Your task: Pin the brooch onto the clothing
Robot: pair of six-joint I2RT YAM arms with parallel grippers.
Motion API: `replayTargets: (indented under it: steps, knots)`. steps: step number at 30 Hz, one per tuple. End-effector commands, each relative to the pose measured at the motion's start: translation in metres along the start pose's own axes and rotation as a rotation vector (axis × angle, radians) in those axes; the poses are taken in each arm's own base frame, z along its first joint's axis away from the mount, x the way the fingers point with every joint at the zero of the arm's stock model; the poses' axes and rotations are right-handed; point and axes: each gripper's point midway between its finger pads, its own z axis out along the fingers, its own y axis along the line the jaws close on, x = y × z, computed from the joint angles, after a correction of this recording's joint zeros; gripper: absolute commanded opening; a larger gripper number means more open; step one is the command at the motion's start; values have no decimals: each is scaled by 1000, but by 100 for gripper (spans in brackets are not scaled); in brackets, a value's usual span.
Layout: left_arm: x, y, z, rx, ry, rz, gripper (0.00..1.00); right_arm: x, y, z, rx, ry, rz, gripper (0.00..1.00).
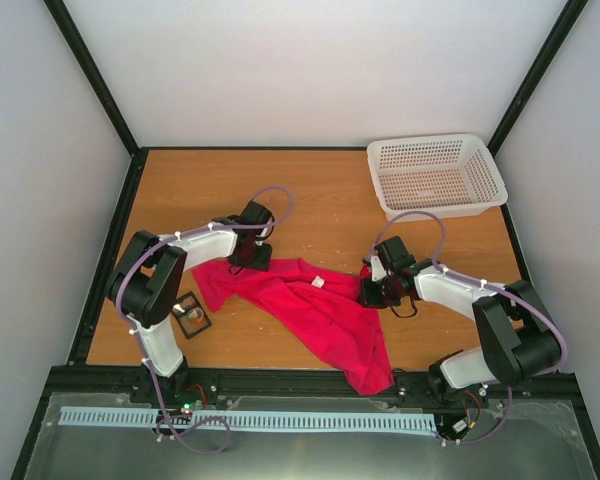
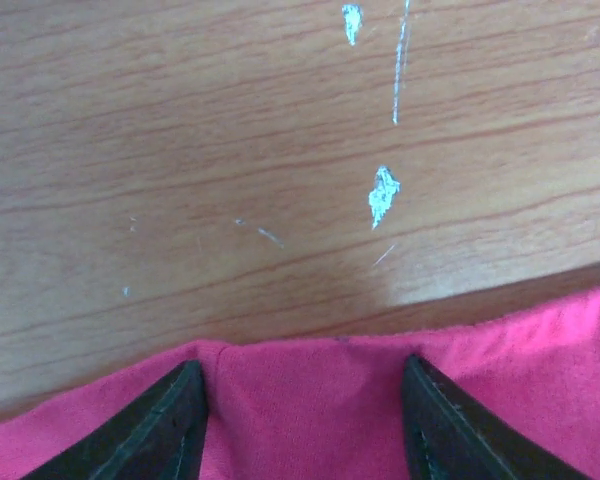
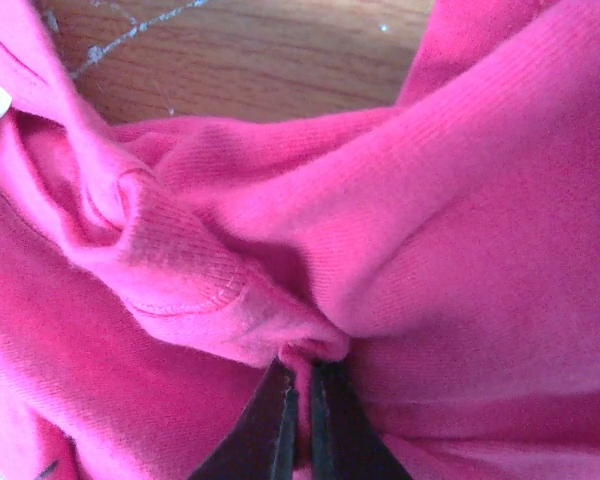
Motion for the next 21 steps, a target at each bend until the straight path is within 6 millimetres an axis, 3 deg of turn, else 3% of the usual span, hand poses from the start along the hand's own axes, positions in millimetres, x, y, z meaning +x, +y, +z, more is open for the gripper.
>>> replayTargets:
  steps: [1,3,6,9,11,14,16,18,21]
  knots:
    - [36,16,24,-86,93,-13,54,-5,-4,-2,30,-18,-11,3]
    - [41,19,31,-97,100,-10,48,-5,-4,-2,29,-20,-15,3]
    - [32,18,32,-96,67,2,27,-10,-1,-3,20,-30,-35,3]
    - [6,15,21,-107,1,9,4,-24,6,-5,7,-60,-70,3]
    - [-16,13,5,-112,-64,15,1,-43,17,-10,-15,-109,-104,3]
    - [-57,16,-38,-153,-193,17,1,-84,28,-32,27,-202,-151,3]
    - [-86,14,-78,-159,-294,30,1,-118,43,-58,51,-295,-194,3]
    - [-112,13,-127,-161,-418,35,1,-155,63,-96,63,-420,-250,3]
    - [-143,13,-210,-154,-620,43,1,-191,86,-154,113,-584,-326,3]
